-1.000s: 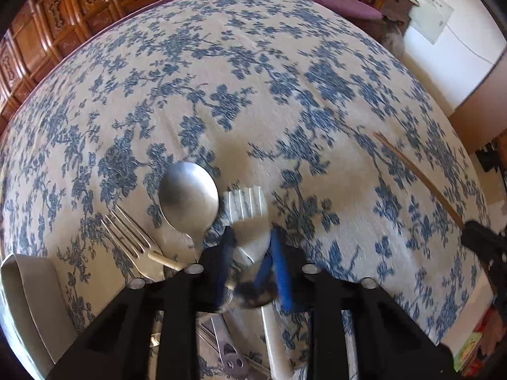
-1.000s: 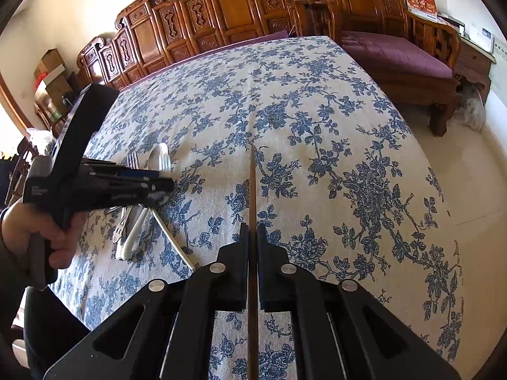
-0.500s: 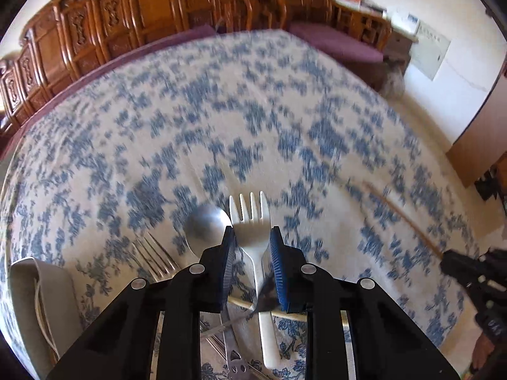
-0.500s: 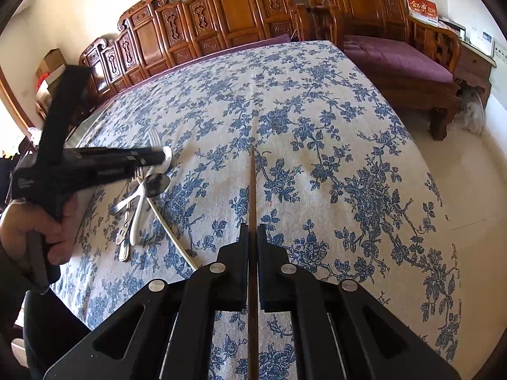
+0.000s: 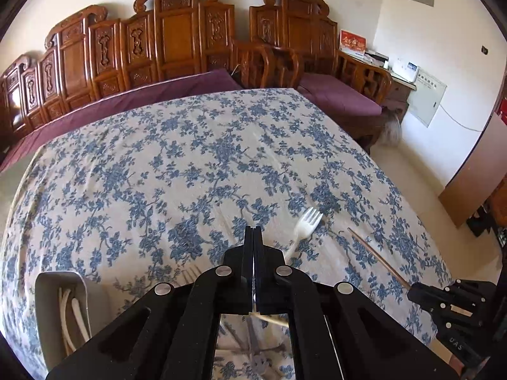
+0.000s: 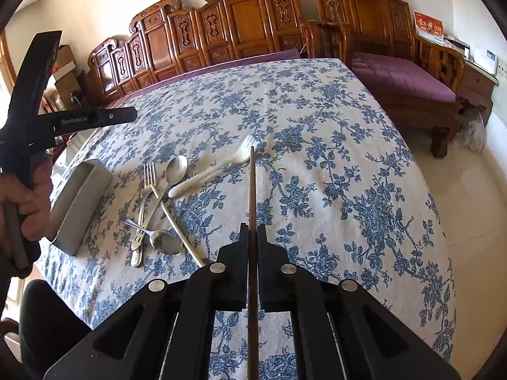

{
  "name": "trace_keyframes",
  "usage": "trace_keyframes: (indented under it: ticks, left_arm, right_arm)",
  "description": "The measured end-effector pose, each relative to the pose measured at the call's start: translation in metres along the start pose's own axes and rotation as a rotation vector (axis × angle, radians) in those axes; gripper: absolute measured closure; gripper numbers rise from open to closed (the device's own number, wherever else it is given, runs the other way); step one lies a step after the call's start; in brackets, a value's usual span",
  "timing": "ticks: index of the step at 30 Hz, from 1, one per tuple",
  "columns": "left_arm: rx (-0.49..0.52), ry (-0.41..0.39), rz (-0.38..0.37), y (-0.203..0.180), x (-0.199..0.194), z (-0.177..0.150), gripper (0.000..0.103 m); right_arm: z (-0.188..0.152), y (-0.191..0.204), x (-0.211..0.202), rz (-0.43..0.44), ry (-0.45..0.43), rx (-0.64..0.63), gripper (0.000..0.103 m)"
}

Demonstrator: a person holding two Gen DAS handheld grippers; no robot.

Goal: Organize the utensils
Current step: 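Lift the white fork toward the tray with the left tool while the right tool carries the chopstick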

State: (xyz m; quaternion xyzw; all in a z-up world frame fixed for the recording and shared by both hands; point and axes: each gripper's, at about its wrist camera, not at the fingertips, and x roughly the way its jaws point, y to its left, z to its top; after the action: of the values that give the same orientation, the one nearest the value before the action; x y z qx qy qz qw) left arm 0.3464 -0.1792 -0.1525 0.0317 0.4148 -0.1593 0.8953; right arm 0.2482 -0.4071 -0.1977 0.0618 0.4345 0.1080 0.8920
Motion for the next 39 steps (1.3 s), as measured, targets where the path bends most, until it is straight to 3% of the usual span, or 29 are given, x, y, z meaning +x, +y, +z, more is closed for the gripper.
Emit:
trace_keyframes:
  ticks: [3,7,11,12,18,20,25,31,39]
  left_arm:
    - [-0.026,0.032,-0.013,0.008,0.004,-0.006,0.103]
    - [0.024,0.101,-0.039,-0.002,0.024,-0.015,0.102]
    - [0.11,0.142,-0.032,-0.022,0.053,-0.022,0.071]
    - [0.123,0.155,-0.041,-0.026,0.061,-0.023,0.071]
    - [0.197,0.25,-0.044,-0.042,0.109,-0.033,0.071]
    - [0.208,0.262,-0.046,-0.042,0.117,-0.034,0.081]
    - [0.219,0.263,-0.082,-0.043,0.117,-0.035,0.095]
    - [0.187,0.236,-0.099,-0.036,0.094,-0.04,0.095]
    - [0.122,0.18,-0.038,-0.006,0.033,-0.042,0.095]
  right_arm:
    - [0.0,-0.001,-0.002,-0.009,-0.004,-0.001,0.097]
    - [0.001,-0.013,-0.004,-0.009,-0.01,0.031,0.097]
    - [-0.002,-0.019,-0.002,-0.012,-0.001,0.051,0.097]
    - [-0.002,-0.02,-0.001,-0.012,0.001,0.053,0.097]
    - [-0.004,-0.022,0.003,-0.004,0.015,0.06,0.097]
    - [-0.004,-0.021,0.004,-0.002,0.016,0.056,0.097]
    - [-0.004,-0.021,0.005,0.004,0.018,0.056,0.097]
    - [-0.003,-0.014,0.002,0.005,0.014,0.038,0.097]
    - [0.004,0.007,-0.008,0.023,-0.011,-0.006,0.097]
